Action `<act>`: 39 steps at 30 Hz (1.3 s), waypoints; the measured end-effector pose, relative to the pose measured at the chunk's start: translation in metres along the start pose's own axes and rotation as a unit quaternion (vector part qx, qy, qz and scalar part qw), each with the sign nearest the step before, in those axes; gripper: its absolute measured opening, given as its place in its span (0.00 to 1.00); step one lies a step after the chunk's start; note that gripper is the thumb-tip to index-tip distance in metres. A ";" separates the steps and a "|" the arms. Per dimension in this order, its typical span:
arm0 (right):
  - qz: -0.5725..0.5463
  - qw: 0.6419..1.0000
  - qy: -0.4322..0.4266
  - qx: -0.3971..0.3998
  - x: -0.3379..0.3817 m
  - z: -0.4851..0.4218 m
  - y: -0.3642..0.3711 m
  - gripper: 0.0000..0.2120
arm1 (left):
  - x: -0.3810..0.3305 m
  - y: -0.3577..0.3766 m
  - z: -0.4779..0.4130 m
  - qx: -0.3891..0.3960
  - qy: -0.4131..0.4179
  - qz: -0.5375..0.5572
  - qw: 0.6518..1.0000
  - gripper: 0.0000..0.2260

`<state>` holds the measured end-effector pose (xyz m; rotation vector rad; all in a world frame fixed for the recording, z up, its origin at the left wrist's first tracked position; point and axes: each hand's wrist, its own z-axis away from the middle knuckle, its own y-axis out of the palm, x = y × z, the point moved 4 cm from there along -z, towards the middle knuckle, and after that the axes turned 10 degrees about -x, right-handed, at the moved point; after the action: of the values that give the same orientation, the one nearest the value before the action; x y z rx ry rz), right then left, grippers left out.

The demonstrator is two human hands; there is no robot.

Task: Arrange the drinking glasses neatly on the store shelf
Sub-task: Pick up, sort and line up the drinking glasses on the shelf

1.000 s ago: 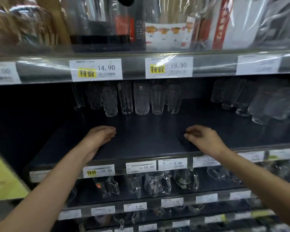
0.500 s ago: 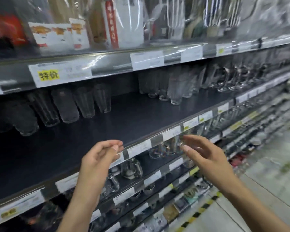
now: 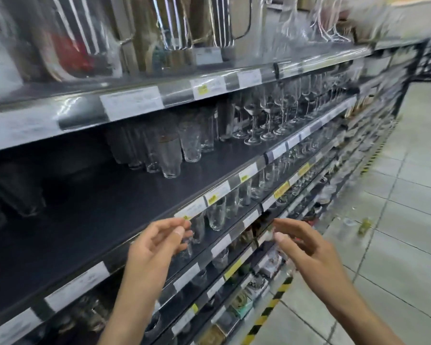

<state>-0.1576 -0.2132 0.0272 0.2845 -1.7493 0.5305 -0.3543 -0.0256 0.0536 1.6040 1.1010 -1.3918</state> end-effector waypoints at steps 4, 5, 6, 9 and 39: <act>-0.011 1.000 0.007 0.022 -0.018 -0.059 -0.033 0.11 | 0.015 0.062 -0.016 -0.029 -0.022 -0.007 0.999 0.06; -0.011 0.999 0.009 0.031 -0.023 -0.074 -0.040 0.11 | 0.018 0.077 -0.021 -0.039 -0.029 -0.009 0.999 0.06; -0.011 0.999 0.010 0.039 -0.027 -0.089 -0.045 0.10 | 0.021 0.090 -0.026 -0.046 -0.033 -0.011 0.998 0.06; -0.004 0.997 0.010 0.075 -0.036 -0.133 -0.053 0.13 | 0.024 0.122 -0.043 -0.075 -0.034 -0.011 0.997 0.06; 0.054 0.963 -0.064 0.257 -0.030 -0.441 0.220 0.26 | 0.061 0.102 -0.272 -0.358 -0.036 -0.147 0.921 0.42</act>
<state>0.1241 0.1917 0.0302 0.5999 -1.7344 1.0669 -0.1578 0.1955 0.0324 0.8756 1.6160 -1.0208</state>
